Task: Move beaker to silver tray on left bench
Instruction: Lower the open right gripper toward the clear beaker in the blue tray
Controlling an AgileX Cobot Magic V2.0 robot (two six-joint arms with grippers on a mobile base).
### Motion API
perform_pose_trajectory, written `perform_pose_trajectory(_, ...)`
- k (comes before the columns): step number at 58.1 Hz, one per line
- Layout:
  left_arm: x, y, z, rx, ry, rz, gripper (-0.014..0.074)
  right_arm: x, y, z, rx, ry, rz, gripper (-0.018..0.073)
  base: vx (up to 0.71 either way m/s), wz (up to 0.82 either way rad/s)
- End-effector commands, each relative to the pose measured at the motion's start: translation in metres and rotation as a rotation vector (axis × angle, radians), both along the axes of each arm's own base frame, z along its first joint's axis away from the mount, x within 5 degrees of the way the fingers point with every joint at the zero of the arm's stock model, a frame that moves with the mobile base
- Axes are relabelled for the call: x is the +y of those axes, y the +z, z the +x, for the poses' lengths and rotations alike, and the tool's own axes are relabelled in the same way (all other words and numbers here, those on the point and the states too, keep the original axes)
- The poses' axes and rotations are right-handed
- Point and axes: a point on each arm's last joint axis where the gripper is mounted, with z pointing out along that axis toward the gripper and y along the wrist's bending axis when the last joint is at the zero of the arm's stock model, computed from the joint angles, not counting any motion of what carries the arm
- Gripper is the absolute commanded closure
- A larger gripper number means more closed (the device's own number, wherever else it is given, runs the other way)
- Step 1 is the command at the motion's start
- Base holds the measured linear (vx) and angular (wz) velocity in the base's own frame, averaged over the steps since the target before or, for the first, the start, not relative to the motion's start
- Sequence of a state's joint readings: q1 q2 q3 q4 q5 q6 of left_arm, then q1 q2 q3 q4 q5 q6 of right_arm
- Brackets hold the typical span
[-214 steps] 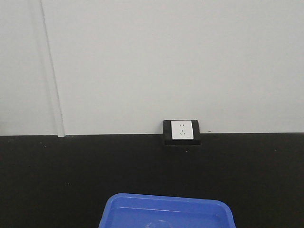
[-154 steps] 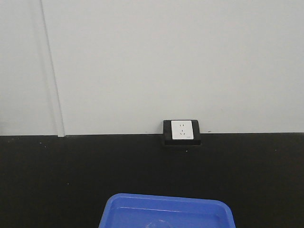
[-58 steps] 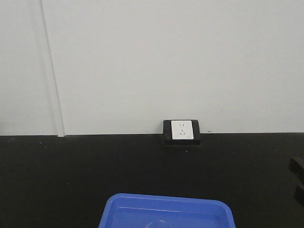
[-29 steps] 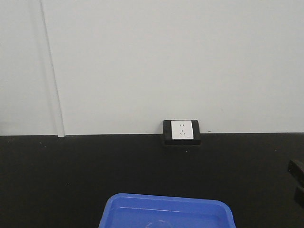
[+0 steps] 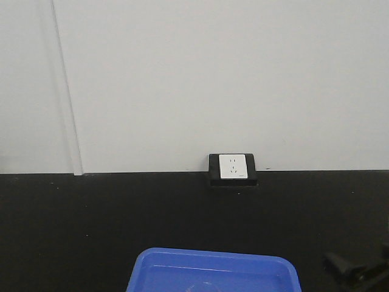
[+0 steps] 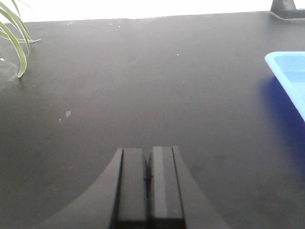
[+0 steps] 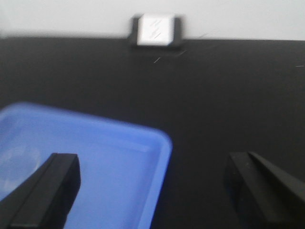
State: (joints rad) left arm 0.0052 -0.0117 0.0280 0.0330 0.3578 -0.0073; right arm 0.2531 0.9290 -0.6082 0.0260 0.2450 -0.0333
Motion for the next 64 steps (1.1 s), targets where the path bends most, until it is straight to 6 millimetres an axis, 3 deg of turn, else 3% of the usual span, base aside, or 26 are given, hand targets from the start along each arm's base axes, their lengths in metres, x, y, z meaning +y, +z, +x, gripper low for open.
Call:
perform_pose_trajectory(1, -0.001, -0.002, 0.001, -0.067, -0.008, -0.003, 0.0595, 0.022, 0.007, 0.006, -0.061, 0.142, -0.074, -0.0076, 0.00, 0.00)
perform_pose_trajectory(8, -0.001, -0.002, 0.001, -0.067, -0.008, -0.003, 0.0595, 0.051, -0.012, 0.011, -0.007, 0.284, -0.130, -0.0066, 0.00, 0.00)
perform_pose_trajectory(16, -0.001, -0.002, 0.001, -0.067, -0.008, -0.003, 0.0595, 0.072, -0.037, 0.028, 0.032, 0.328, -0.143, -0.0052, 0.00, 0.00)
perform_pose_trajectory(28, -0.001, -0.002, 0.001, -0.067, -0.008, -0.003, 0.0595, 0.088, -0.071, 0.055, 0.078, 0.238, -0.019, -0.0027, 0.00, 0.00)
perform_pose_trajectory(35, -0.001, -0.002, 0.001, -0.067, -0.008, -0.003, 0.0595, 0.099, -0.088, 0.060, 0.099, 0.250, -0.017, -0.0010, 0.00, 0.00)
perform_pose_trajectory(51, -0.001, -0.002, 0.001, -0.067, -0.008, -0.003, 0.0595, 0.116, -0.090, 0.036, 0.122, 0.343, -0.018, 0.0008, 0.00, 0.00)
perform_pose_trajectory(64, -0.001, -0.002, 0.001, -0.067, -0.008, -0.003, 0.0595, 0.084, -0.102, -0.016, 0.074, 0.318, 0.090, 0.0008, 0.00, 0.00)
